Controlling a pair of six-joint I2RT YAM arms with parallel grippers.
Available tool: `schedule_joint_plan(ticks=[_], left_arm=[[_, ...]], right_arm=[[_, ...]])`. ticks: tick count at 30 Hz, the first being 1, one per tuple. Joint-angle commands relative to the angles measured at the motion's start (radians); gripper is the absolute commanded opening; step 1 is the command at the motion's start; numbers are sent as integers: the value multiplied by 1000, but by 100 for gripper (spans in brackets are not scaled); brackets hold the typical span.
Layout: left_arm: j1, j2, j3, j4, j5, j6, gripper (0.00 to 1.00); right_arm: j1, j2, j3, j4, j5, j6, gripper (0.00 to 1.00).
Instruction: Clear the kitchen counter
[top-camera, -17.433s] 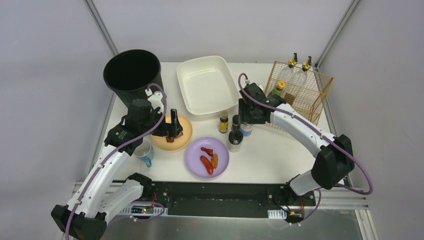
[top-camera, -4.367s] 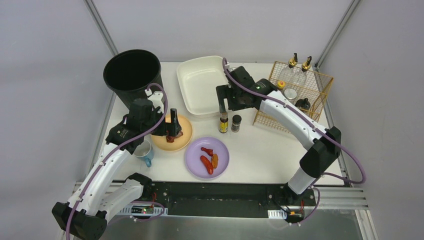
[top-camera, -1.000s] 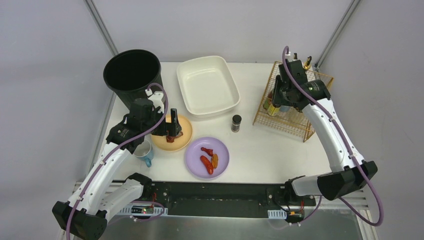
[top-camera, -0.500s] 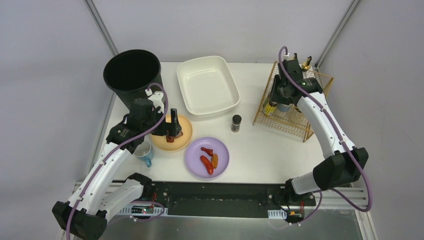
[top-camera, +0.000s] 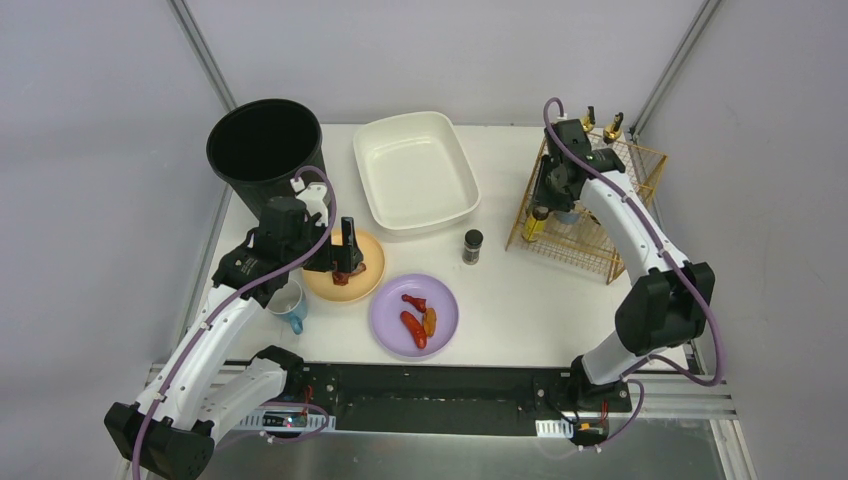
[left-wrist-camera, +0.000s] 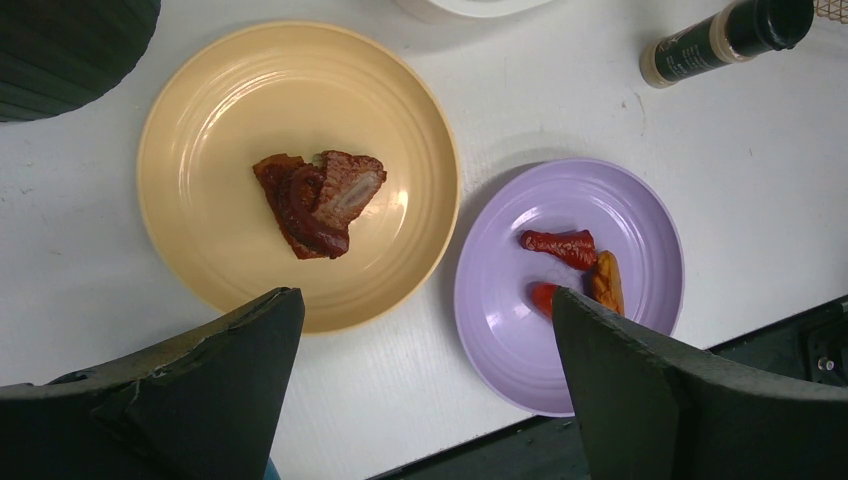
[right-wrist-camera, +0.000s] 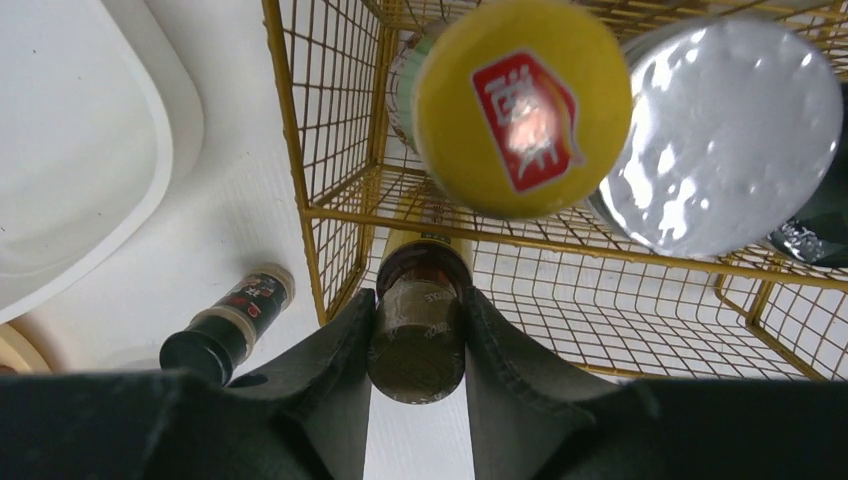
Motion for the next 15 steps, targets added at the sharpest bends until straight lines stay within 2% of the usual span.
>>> schedule_joint_plan(ticks=[1,5,7,8,10,13,15], left_arm=[[1,-9,17,0,1,3,100],[1,-8,17,-1,3,3,100],[1,-9,17,-1,5,3,100],[1,-9,18,-1,5,2,100],[1,-8,18,-1,6,2,100],[1,-6,17,-1,9,2,100],[1,-5,17,-1,10,2,100]], right_arm=[[-18,12,23,51,0,18,4],[-28,31,27,43,-4,18,14],[-31,32,26,42,-2,18,24],[-32,31,28,42,0,18,35],[-32,24,31,42,1,17,49],[-31,12,43,37,8,18,64],[-32,-1,58,25,13,17,68]])
